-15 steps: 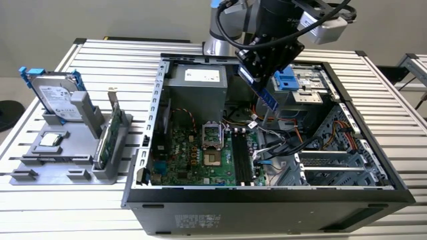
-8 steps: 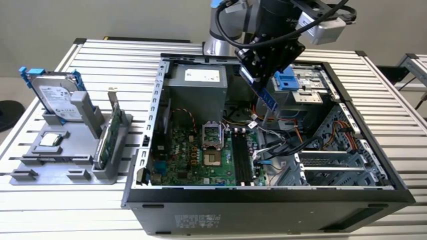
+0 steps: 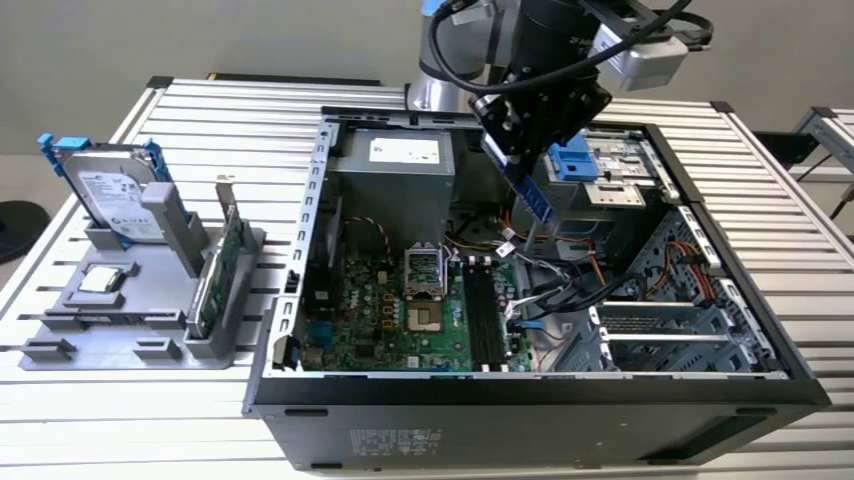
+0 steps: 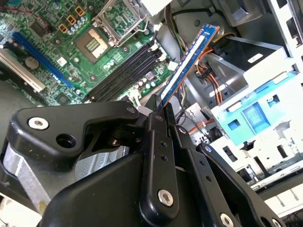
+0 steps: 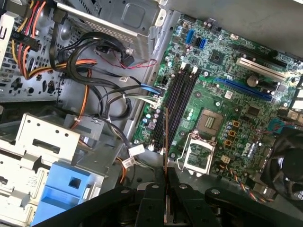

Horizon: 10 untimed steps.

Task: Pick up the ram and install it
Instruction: 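Insert the ram into the slot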

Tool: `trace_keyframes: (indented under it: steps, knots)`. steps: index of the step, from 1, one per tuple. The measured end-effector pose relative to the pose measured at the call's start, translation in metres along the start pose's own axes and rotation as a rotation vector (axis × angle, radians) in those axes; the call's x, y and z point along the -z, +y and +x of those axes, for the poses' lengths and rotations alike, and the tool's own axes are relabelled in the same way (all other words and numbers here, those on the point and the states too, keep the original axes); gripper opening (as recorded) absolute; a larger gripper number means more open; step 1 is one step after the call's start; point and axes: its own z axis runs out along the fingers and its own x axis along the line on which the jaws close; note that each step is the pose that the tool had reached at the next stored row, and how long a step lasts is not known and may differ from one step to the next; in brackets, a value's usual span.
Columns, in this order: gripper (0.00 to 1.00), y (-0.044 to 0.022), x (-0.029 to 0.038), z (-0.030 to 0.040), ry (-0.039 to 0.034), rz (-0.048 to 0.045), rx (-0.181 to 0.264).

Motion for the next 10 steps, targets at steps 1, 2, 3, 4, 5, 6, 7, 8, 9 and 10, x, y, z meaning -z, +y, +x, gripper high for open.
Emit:
trace_keyframes:
  steps: [1, 2, 3, 4, 5, 6, 7, 8, 9, 10]
  knots:
    - [0.00, 0.0000, -0.0001, 0.0000, 0.0002, 0.0001, -0.007]
    - [0.00, 0.0001, -0.0001, 0.0001, 0.0003, 0.0003, -0.011]
    - [0.00, 0.0002, -0.0002, 0.0003, 0.0005, 0.0004, -0.015]
    - [0.00, 0.0003, -0.0003, 0.0004, 0.0006, 0.0005, -0.019]
    - [0.00, 0.0004, -0.0002, 0.0005, 0.0006, 0.0004, -0.023]
    - [0.00, 0.0005, -0.0002, 0.0005, 0.0007, 0.0005, -0.028]
    - [0.00, 0.0006, -0.0003, 0.0006, 0.0009, 0.0006, -0.033]
    - [0.00, 0.0007, -0.0003, 0.0006, 0.0010, 0.0006, -0.039]
    - [0.00, 0.0008, -0.0004, 0.0007, 0.0012, 0.0007, -0.044]
    - [0.00, 0.0009, -0.0004, 0.0007, 0.0013, 0.0008, -0.050]
